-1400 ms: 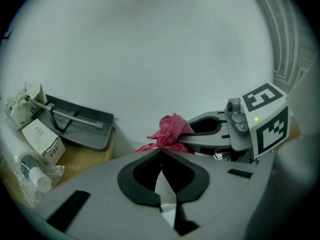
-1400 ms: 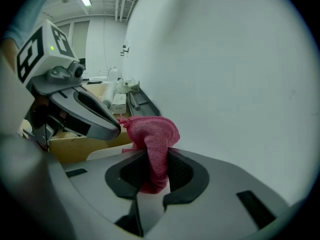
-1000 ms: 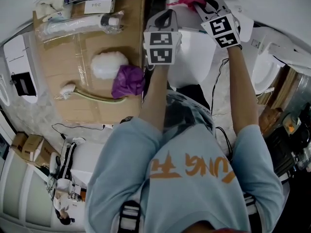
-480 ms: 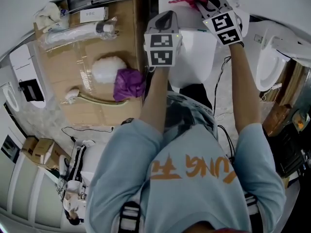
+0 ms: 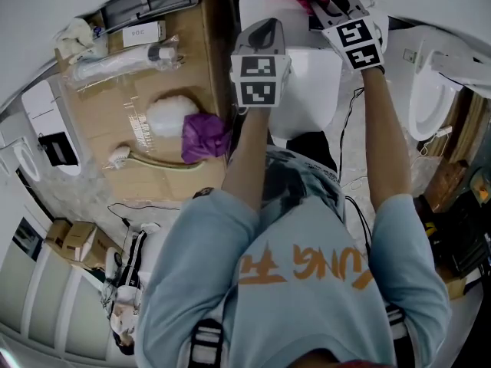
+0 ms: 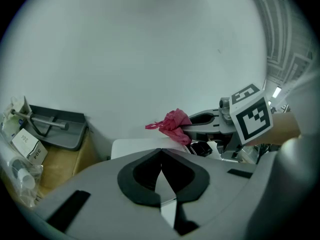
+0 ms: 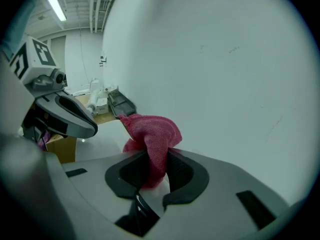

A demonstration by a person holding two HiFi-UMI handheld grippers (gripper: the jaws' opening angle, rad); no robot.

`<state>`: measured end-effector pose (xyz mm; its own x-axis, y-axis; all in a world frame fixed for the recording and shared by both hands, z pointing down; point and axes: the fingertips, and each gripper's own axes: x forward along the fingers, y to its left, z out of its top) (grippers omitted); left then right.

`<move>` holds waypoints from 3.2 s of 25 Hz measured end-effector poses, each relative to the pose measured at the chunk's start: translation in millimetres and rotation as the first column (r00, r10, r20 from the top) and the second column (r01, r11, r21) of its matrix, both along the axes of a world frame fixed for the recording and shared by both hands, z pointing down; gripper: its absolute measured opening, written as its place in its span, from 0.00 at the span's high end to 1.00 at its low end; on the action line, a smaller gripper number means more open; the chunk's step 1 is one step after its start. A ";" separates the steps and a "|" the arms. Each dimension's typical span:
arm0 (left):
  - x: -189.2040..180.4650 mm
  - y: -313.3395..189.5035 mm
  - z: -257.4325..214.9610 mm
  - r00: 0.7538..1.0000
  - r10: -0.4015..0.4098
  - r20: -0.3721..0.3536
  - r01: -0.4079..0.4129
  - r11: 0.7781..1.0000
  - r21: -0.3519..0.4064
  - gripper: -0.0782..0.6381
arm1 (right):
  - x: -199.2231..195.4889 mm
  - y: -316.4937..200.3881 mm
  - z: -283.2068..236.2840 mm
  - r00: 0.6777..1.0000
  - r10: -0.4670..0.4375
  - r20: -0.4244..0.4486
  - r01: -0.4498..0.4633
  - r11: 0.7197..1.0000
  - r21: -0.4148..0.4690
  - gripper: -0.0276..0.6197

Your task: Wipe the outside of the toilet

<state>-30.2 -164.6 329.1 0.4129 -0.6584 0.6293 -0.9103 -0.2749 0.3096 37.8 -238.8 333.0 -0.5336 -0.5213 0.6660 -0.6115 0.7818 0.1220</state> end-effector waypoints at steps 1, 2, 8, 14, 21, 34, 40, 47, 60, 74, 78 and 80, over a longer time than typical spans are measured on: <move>1.4 -0.5 -0.3 1.000 0.003 0.002 -0.003 1.000 0.001 0.85 | 4.0 -0.9 0.0 1.000 0.011 0.001 -0.011 1.000 -0.001 0.81; 2.9 -0.5 0.0 1.000 0.005 0.004 -0.005 1.000 0.000 0.85 | 8.2 -1.4 0.1 1.000 0.020 0.000 -0.020 1.000 -0.001 0.81; 13.8 -0.8 1.6 1.000 0.025 0.018 -0.024 1.000 -0.007 0.85 | 28.0 -0.4 -0.7 0.998 0.061 0.005 -0.061 0.998 0.013 0.81; 29.2 -3.9 -3.0 0.999 0.043 0.020 -0.043 0.999 0.000 0.85 | 46.2 0.0 -2.6 0.996 0.093 0.013 -0.093 0.995 0.024 0.81; 49.8 -3.1 -1.4 0.997 0.073 0.025 -0.073 0.997 -0.002 0.85 | 78.9 -1.3 -2.0 0.989 0.144 0.016 -0.145 0.989 0.038 0.81; 84.9 7.7 -4.8 0.992 0.122 0.041 -0.122 0.992 -0.005 0.85 | 148.6 14.9 2.9 0.970 0.243 0.018 -0.243 0.969 0.045 0.81; 92.3 10.3 -6.9 0.990 0.130 0.053 -0.130 0.992 -0.002 0.85 | 163.4 18.8 3.4 0.961 0.274 0.033 -0.275 0.960 0.047 0.81; 91.4 17.7 -12.4 0.993 0.107 0.050 -0.108 0.994 0.006 0.85 | 187.6 26.6 4.2 0.941 0.340 0.012 -0.340 0.940 0.043 0.81; 25.1 39.1 -21.9 0.999 -0.029 0.046 0.029 1.000 0.009 0.85 | 214.1 54.3 -12.2 0.850 0.521 -0.072 -0.518 0.853 0.060 0.81; -55.0 67.2 -16.7 0.984 -0.174 0.047 0.175 0.985 -0.003 0.85 | 2.5 89.8 -95.0 0.929 0.221 0.296 -0.249 0.967 0.059 0.81; -75.6 71.8 -11.8 0.977 -0.205 0.049 0.206 0.978 -0.011 0.85 | -63.7 98.1 -86.3 0.941 0.102 0.322 -0.120 0.992 0.036 0.81; -84.4 73.3 -9.2 0.975 -0.216 0.050 0.217 0.976 -0.015 0.85 | -87.8 102.3 -76.8 0.946 0.057 0.318 -0.069 0.997 0.027 0.81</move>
